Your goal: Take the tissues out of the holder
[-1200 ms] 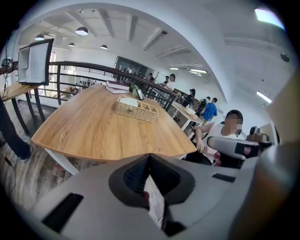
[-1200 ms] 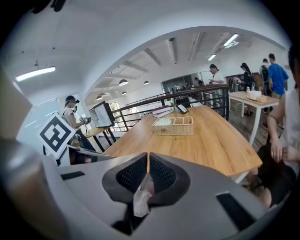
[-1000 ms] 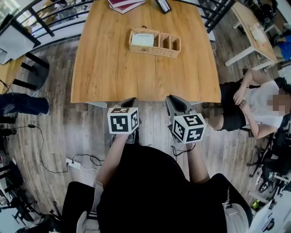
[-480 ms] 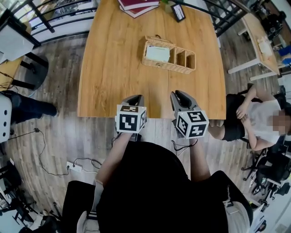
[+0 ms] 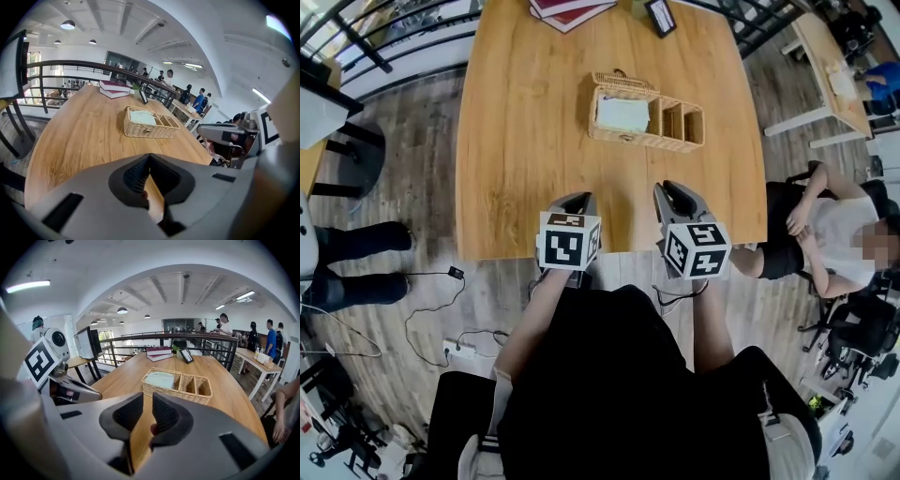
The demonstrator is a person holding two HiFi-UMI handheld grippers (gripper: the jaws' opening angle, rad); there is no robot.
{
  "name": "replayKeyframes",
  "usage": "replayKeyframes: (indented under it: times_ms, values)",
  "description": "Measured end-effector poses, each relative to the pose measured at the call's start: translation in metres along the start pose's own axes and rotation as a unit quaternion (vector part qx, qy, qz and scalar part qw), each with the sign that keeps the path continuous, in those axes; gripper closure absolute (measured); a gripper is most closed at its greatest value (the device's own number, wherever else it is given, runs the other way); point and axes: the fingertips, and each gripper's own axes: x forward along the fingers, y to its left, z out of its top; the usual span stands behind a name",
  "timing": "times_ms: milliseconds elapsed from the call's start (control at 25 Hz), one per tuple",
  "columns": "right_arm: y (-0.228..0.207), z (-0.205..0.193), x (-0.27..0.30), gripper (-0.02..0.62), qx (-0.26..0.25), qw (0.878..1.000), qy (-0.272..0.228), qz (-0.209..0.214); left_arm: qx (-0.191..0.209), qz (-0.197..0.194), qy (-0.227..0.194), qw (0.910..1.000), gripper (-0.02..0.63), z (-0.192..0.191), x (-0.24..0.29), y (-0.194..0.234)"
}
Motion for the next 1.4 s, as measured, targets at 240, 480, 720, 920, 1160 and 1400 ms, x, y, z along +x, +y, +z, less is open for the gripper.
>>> replayKeyframes:
  times_ms: [240,480,720,920,1160,1400]
  values:
    - [0.003,0.001,0.009,0.528,0.007,1.0,0.003,0.009,0.001,-0.01,0.01,0.9999,0.594,0.001,0.008,0.003]
    - [0.001,0.005,0.014,0.525,0.002,1.0,-0.007,0.007,0.003,-0.012,0.011,0.9999,0.594,0.002,0.013,0.004]
    - [-0.003,0.009,0.023,0.522,0.002,1.0,-0.013,0.018,0.004,-0.009,0.012,0.9999,0.594,0.004,0.017,0.005]
    - [-0.006,0.013,0.036,0.504,-0.006,0.999,-0.008,0.034,0.001,0.0,0.009,1.0,0.594,0.011,0.023,0.009]
    - [-0.018,0.023,0.052,0.485,-0.018,0.998,-0.003,0.054,-0.011,0.011,0.01,0.9998,0.594,0.021,0.036,0.009]
    - [-0.03,0.03,0.076,0.447,-0.038,0.996,0.013,0.084,-0.028,0.022,0.014,0.9993,0.594,0.029,0.055,0.012]
